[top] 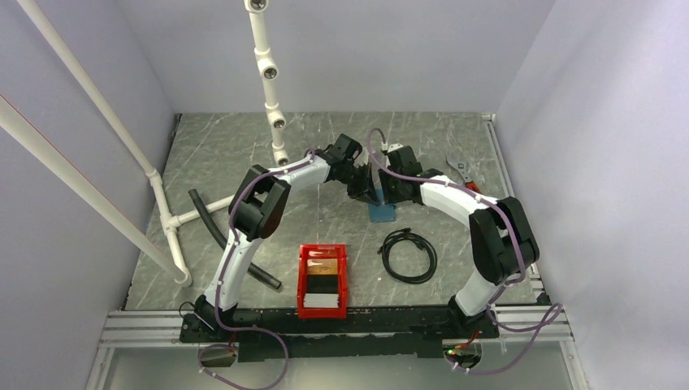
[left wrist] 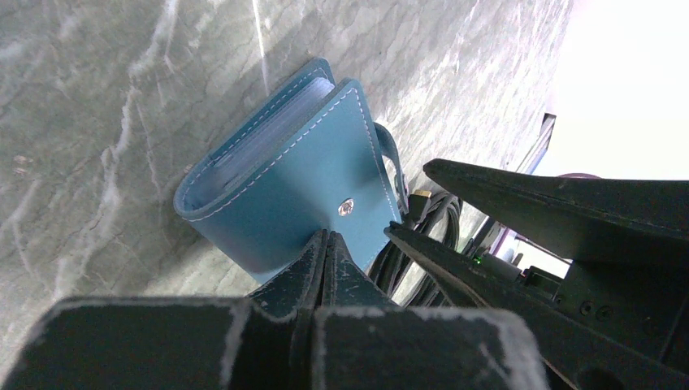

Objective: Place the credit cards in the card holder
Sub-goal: Close the card holder at the center of the board.

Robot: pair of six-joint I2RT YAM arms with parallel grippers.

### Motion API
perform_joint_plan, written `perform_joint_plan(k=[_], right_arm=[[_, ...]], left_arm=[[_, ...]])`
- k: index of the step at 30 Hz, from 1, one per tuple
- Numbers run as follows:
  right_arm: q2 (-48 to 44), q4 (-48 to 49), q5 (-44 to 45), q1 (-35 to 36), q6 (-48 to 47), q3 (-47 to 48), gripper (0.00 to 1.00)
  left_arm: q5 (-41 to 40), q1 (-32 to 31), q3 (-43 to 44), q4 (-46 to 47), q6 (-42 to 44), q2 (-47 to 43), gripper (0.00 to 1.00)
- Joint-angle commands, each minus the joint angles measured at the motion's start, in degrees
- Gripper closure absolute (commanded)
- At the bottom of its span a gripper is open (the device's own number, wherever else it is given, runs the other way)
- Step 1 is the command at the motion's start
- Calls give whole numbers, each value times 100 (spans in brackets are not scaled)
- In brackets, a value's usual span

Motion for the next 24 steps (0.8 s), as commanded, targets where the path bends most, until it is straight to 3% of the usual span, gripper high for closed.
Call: perform_joint_plan(k=[1, 14, 21, 24], right_arm=[[70, -127, 288, 28, -120, 246, 64], [181, -212, 460, 104, -127, 310, 78], [19, -141, 417, 85, 18, 228, 100], [-120, -20, 68, -39, 141, 121, 100]], left_arm=[[-132, -14, 16, -166, 179, 152, 100], [-102, -14, 25, -153, 159, 180, 100], [-102, -8, 49, -152, 149, 188, 100], [-77, -18, 89, -146, 141, 221, 100]])
